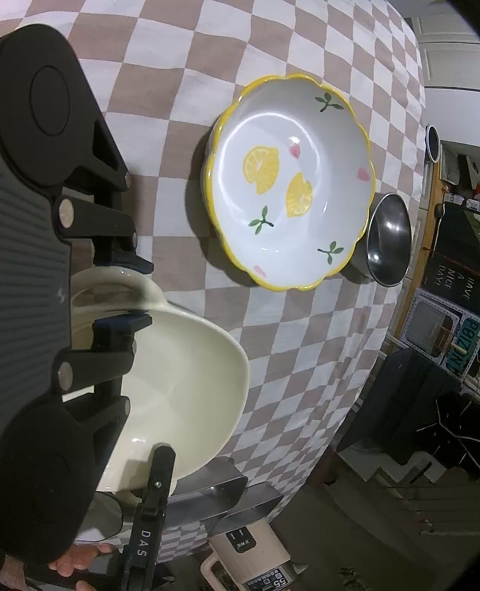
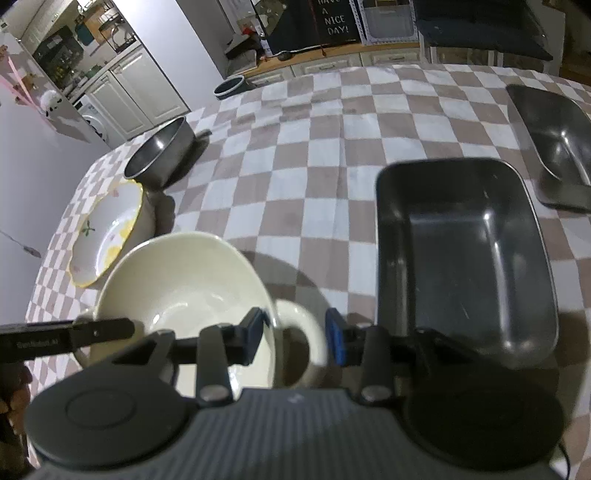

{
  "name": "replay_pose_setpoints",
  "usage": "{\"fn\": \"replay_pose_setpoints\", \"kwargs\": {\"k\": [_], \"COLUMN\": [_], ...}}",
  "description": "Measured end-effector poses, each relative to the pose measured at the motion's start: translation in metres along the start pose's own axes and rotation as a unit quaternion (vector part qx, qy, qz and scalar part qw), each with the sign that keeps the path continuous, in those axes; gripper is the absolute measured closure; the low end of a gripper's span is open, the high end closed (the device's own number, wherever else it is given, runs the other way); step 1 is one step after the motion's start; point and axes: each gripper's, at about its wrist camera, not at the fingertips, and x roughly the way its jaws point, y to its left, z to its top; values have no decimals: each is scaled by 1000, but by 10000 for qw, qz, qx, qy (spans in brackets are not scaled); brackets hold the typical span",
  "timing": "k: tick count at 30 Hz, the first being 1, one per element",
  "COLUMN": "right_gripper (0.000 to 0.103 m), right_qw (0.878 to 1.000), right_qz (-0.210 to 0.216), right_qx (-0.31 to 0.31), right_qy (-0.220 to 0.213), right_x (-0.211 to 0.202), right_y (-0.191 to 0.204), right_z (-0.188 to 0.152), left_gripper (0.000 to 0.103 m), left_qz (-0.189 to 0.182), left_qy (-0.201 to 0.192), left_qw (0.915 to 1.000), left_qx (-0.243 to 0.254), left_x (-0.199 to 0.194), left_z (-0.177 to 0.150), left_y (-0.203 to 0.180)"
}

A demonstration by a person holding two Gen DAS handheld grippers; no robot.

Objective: Organize plates and bowls
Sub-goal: 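Carry the cream bowl with both tools toward the dark-rimmed enamel plate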

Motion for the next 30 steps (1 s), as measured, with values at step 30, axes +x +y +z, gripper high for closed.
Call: {"fn": "replay_pose_setpoints", "kwargs": {"k": [30], "right_gripper": [62], "right_qw": [9996], "right_qz": [-30], "right_qx": [165], "right_qy": [-226], "right_x": [-53], "right_y": [6], "right_z": [-10], "left_gripper": [80], "left_qz": [-144], "left_qy": [-416], "left_qw": [9989], "left_qx": [-173], "left_x": [-47], "left_z": [-8], "left_y": [-29]}}
